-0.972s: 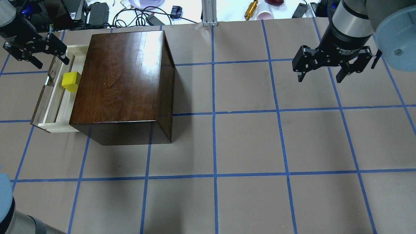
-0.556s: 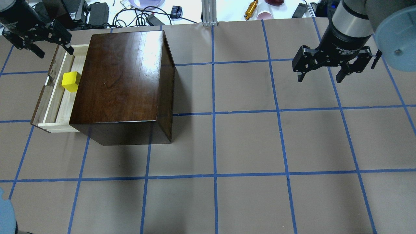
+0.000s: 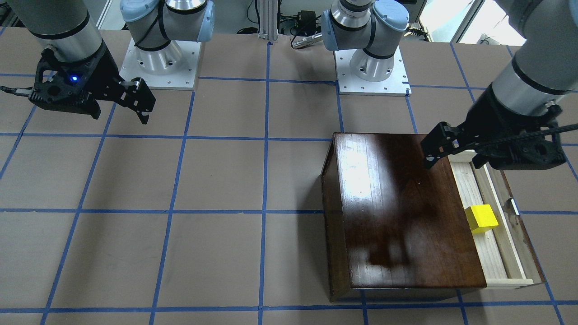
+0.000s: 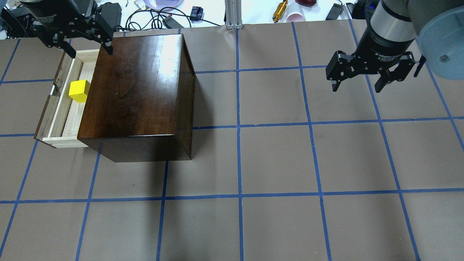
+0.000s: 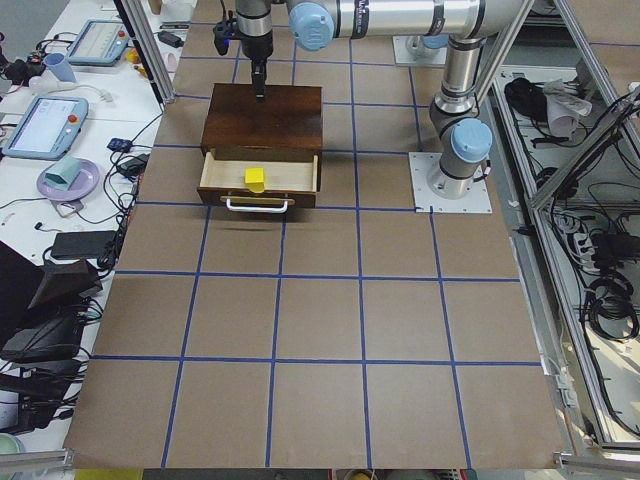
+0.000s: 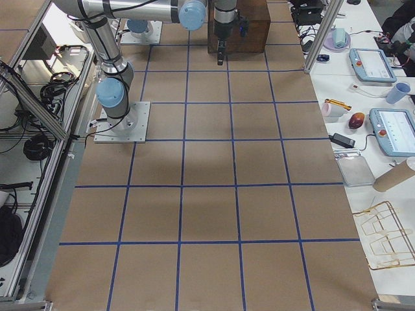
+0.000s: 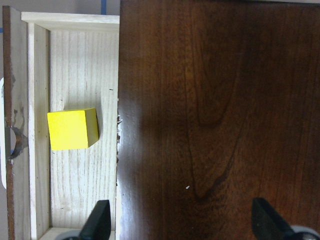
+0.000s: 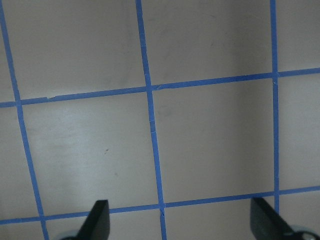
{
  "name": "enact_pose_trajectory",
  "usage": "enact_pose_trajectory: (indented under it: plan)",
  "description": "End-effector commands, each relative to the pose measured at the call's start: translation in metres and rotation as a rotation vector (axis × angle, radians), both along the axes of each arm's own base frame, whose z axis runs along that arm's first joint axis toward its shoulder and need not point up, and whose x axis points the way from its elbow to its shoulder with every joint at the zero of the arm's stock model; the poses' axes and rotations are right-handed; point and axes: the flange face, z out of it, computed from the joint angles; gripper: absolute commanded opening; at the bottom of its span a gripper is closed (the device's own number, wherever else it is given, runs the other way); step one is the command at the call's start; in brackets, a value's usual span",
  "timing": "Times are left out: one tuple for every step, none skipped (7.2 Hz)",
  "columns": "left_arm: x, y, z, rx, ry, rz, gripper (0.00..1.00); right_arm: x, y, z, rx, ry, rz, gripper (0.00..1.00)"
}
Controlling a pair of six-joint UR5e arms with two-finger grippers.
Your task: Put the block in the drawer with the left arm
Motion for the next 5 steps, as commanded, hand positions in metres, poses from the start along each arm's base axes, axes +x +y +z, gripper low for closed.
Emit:
enact_pose_trajectory:
  plan:
    - [-0.054, 0.021, -0.013, 0.03, -0.003, 0.02, 1.0, 0.0, 0.0, -0.001, 0.001, 0.0, 0.0, 1.0]
    - [-0.073, 0.029, -0.014, 0.033, -0.002, -0.006, 1.0, 0.0, 0.0, 0.0, 0.0, 0.0, 0.0, 1.0]
    - [-0.079, 0.036, -0.011, 0.036, -0.004, -0.021, 1.0, 0.0, 0.0, 0.0, 0.0, -0.002, 0.0, 1.0]
    - [-0.078, 0.042, -0.014, 0.042, -0.013, -0.027, 1.0, -0.001, 0.0, 0.0, 0.0, 0.0, -0.002, 1.0]
    - [-0.077, 0.048, -0.017, 0.046, -0.016, -0.03, 1.0, 0.0, 0.0, 0.0, 0.0, 0.0, 0.0, 1.0]
